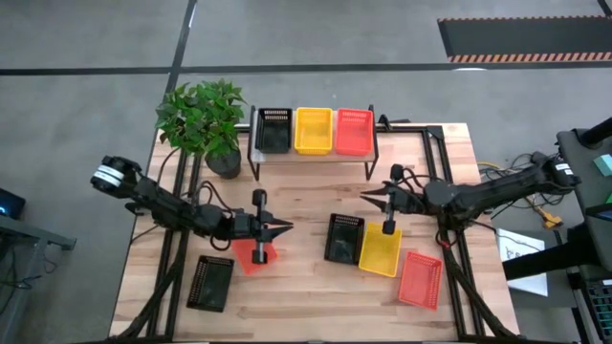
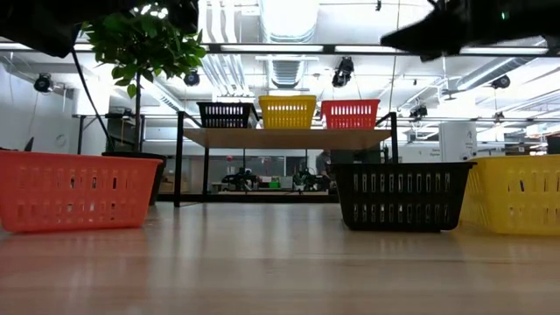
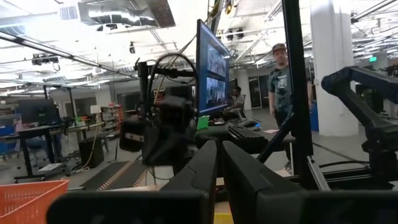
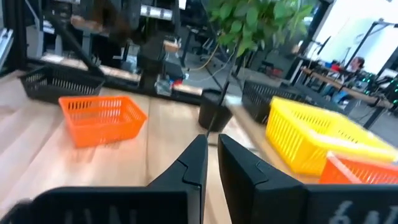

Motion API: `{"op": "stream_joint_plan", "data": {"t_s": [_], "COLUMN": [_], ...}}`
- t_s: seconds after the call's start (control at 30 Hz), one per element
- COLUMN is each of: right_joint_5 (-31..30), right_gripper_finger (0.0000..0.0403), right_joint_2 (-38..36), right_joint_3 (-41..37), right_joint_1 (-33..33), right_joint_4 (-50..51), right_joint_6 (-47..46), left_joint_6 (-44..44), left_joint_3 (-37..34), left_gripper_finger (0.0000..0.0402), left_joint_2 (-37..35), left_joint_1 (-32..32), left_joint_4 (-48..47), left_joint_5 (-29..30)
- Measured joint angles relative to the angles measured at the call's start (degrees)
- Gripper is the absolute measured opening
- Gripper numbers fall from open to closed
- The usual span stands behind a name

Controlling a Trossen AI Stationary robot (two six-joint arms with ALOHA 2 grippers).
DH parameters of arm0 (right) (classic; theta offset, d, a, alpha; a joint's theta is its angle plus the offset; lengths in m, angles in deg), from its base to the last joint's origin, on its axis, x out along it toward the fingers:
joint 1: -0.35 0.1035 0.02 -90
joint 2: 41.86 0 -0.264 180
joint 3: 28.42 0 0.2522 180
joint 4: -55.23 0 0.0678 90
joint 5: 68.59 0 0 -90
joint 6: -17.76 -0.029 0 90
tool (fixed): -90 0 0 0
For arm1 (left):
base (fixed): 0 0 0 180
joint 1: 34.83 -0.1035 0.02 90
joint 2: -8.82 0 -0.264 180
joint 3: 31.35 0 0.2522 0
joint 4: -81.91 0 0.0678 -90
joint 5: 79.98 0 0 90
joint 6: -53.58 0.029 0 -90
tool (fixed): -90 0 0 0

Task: Stack baskets on shelf by color
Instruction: Stack the left black bin on top of the other black bin on the shelf

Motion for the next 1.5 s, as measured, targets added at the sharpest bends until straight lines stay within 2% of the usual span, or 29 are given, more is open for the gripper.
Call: {"op": "stream_joint_plan", "data": {"t_s": [0.2, 0.43, 0.6, 0.8, 1.17, 1.5], "right_joint_5": [4.19, 4.45, 7.25, 7.48, 7.48, 7.46], "right_gripper_finger": [0.0031, 0.0031, 0.0031, 0.0031, 0.0031, 0.0031], "right_joint_2": [1.46, 1.06, 0.97, 0.97, 1.06, 2.22], "right_joint_3": [-7.65, -13.16, -14.69, -15.03, -15.03, -15.03], "right_joint_1": [0.02, 0.02, 0.02, 0.02, 0.02, 0.02], "right_joint_4": [-12.64, -21.24, -22.53, -22.58, -22.10, -21.77], "right_joint_6": [-2.60, -3.39, -4.55, -4.81, -5.45, -6.12], "left_joint_6": [0.02, -0.02, -0.42, -2.07, -17.76, -21.38], "left_joint_3": [0.19, 0.19, 0.54, 0.70, 1.54, 7.13], "left_gripper_finger": [0.0010, 0.0010, 0.0010, 0.0010, 0.0010, 0.0010], "left_joint_2": [1.15, 2.37, 3.10, 3.40, 3.78, 7.78], "left_joint_1": [0.00, 0.00, 0.00, 0.02, 1.00, 5.94], "left_joint_4": [-0.02, -0.02, 0.02, 0.04, -0.68, -5.74], "left_joint_5": [-0.02, 0.02, 0.02, 0.04, -2.29, -1.25]}}
